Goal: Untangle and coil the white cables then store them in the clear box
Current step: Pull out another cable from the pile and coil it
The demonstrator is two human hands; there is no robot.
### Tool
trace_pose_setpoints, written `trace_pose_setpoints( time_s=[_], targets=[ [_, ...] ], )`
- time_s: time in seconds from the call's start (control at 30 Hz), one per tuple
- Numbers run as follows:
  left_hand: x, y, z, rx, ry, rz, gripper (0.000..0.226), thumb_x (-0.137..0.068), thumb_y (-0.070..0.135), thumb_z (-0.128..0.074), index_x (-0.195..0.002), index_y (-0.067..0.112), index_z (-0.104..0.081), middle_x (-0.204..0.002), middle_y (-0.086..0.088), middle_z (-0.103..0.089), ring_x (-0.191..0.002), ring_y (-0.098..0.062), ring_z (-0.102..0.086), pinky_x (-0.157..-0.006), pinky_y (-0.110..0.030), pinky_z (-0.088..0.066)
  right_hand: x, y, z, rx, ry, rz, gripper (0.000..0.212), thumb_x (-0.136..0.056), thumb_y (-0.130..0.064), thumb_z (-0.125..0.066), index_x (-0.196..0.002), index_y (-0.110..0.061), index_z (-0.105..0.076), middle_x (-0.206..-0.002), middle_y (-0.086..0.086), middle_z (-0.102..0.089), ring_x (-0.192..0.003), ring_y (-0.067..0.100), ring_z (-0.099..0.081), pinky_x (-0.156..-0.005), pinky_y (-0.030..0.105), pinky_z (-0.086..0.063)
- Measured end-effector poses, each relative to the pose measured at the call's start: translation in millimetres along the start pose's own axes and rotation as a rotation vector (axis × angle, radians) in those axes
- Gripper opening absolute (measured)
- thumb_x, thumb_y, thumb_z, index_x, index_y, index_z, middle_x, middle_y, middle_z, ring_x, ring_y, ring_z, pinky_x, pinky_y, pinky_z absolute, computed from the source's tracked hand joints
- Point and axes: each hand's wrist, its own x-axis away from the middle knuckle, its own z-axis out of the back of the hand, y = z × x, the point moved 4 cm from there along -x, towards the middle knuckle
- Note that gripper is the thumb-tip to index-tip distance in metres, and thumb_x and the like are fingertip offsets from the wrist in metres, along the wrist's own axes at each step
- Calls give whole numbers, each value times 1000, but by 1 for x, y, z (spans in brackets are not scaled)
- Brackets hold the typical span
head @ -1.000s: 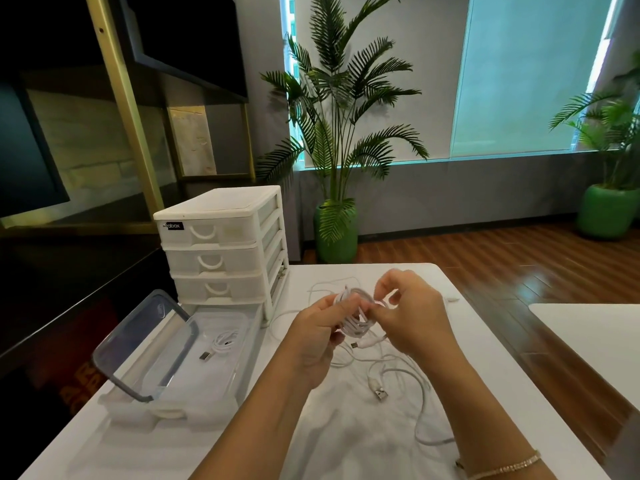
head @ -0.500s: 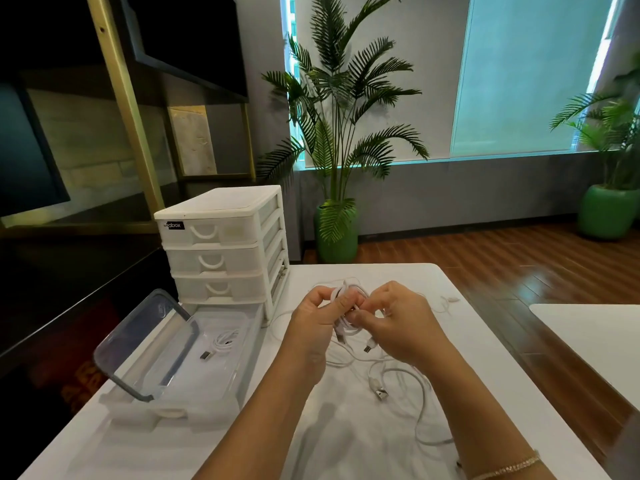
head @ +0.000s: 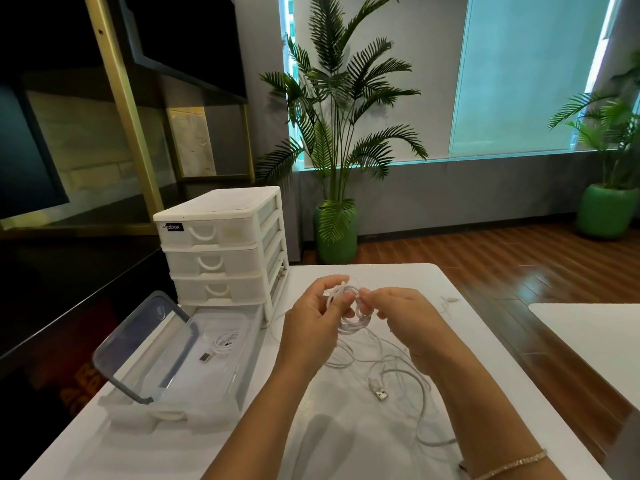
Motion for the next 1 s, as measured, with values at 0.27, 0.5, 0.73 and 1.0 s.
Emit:
trace_pose_setpoints(
  time_s=[0.27,0.5,0.73,1.0],
  targets=[
    [3,9,-2,-431,41,-304,32,-94,22,-50,-125,28,-57,-93,3,-50,-82,-6,-50,-75,-5,-43,0,-8,17,215,173,153,36,-87,-31,-58,-63,-5,-66,-79,7,-65,-73,16,-56,-74,34,-48],
    [-3,4,-1,-453,50,-309,22,-96,24,-47,-114,21,-59,-90,7,-56,-82,-9,-51,-58,-1,-36,-5,-1,12,19,201,98,43,-93,-37,-48,-59,-13,-57,-69,6,-64,-78,21,-60,-70,28,-44],
    [-6,-3,4,-313,-47,-73,16,-96,27,-46,-109,22,-55,-89,11,-56,-76,-9,-51,-54,-1,-41,-7,6,24,-187,195,0,32,-96,-33,-45,-78,-11,-60,-38,-3,-41,-35,9,-40,-49,30,-43],
    [8,-1,-18,469,-367,231,13,-92,7,-51,-98,16,-58,-82,3,-66,-82,-12,-60,-80,-20,-49,-8,11,16,-230,220,-179,32,-99,-33,-35,-88,-11,-55,-81,9,-67,-71,27,-67,-59,31,-55]
  ],
)
